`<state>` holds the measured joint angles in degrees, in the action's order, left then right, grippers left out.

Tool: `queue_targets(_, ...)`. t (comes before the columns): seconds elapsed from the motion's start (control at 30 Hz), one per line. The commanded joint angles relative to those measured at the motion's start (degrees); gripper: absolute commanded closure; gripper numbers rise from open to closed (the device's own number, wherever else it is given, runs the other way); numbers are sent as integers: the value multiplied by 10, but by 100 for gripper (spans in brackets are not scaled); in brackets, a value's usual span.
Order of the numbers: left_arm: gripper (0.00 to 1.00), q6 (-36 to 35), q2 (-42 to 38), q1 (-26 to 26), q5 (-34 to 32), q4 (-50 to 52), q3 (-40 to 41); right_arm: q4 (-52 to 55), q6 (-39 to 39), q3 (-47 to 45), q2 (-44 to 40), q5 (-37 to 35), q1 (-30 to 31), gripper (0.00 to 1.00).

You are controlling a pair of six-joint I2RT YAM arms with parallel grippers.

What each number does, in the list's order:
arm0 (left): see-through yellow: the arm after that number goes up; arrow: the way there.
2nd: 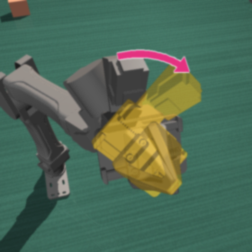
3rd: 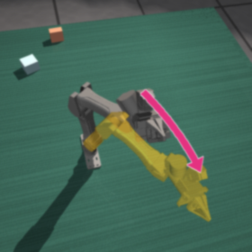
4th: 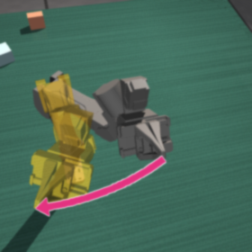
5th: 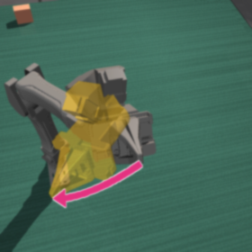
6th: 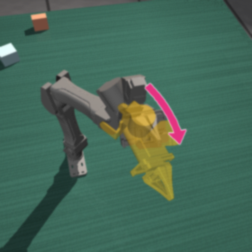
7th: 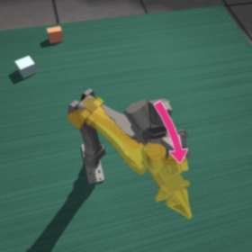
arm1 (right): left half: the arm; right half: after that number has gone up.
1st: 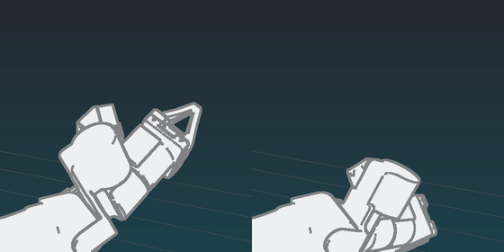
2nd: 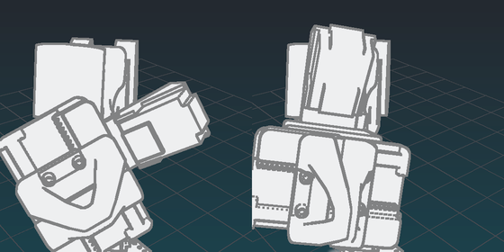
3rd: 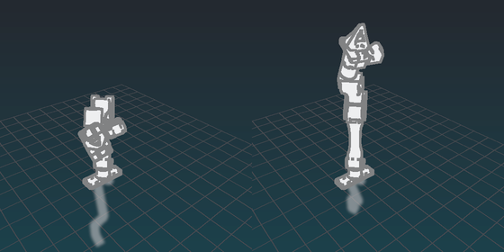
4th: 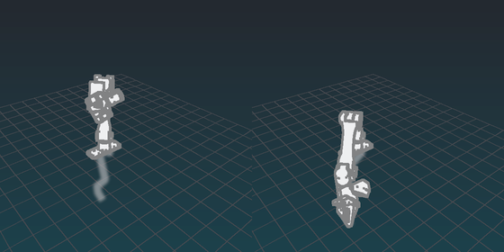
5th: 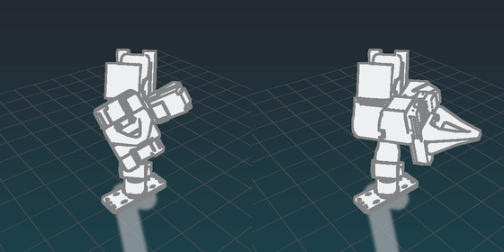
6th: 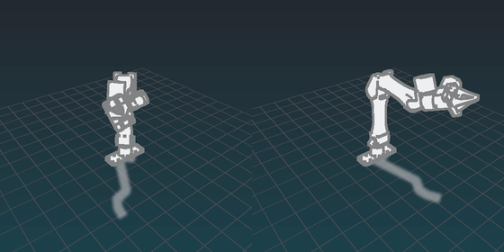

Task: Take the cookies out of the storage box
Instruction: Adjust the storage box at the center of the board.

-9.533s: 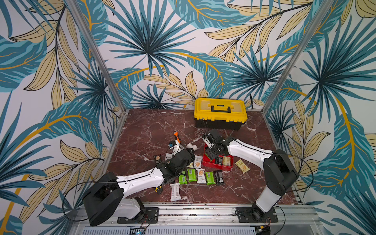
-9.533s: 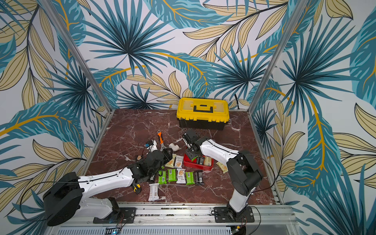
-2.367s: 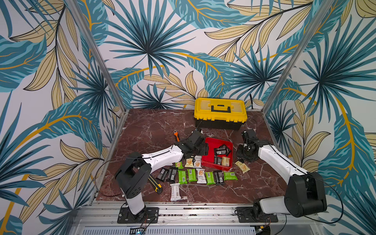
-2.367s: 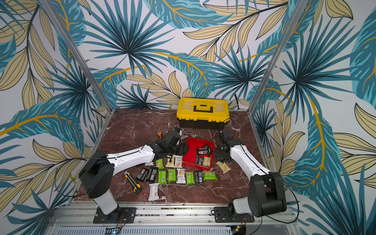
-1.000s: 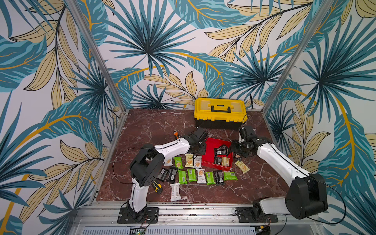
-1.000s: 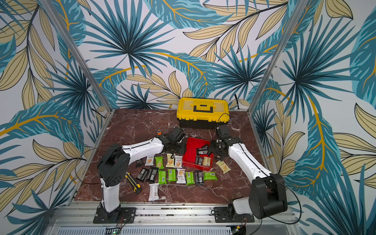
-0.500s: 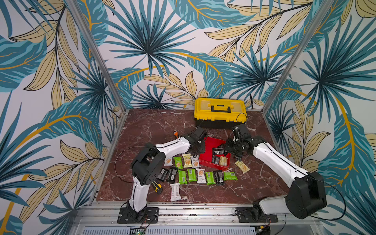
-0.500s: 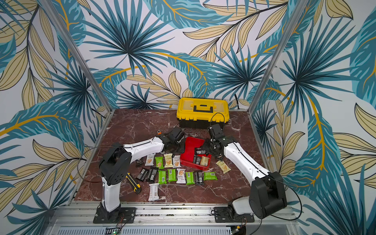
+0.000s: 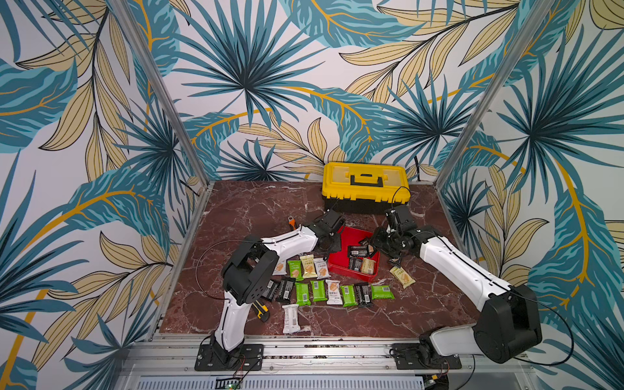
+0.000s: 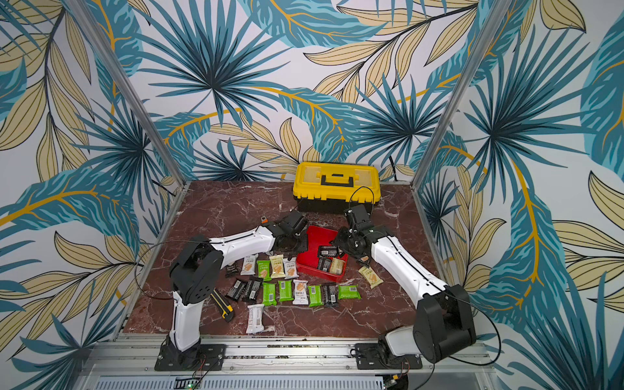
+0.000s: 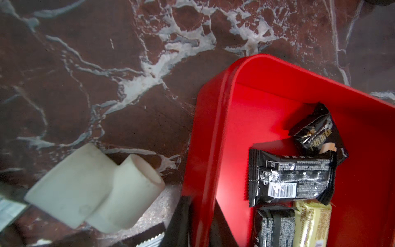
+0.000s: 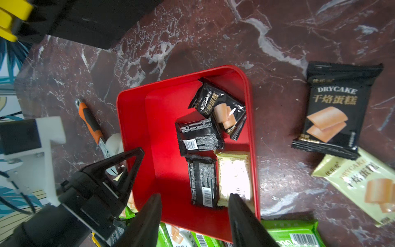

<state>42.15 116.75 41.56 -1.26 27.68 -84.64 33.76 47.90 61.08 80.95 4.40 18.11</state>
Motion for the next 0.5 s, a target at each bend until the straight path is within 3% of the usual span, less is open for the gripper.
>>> queue_targets(0.0,82,36,19,-4,5,-15,-25,-29,35,-5,22,8,5,45)
queue_targets(0.33,81,97,19,-3,34,-31,-10,-26,174,23,95,-36,41,42)
queue_targets(0.47,75,99,16,-3,44,-37,-3,-25,195,44,123,-70,49,40)
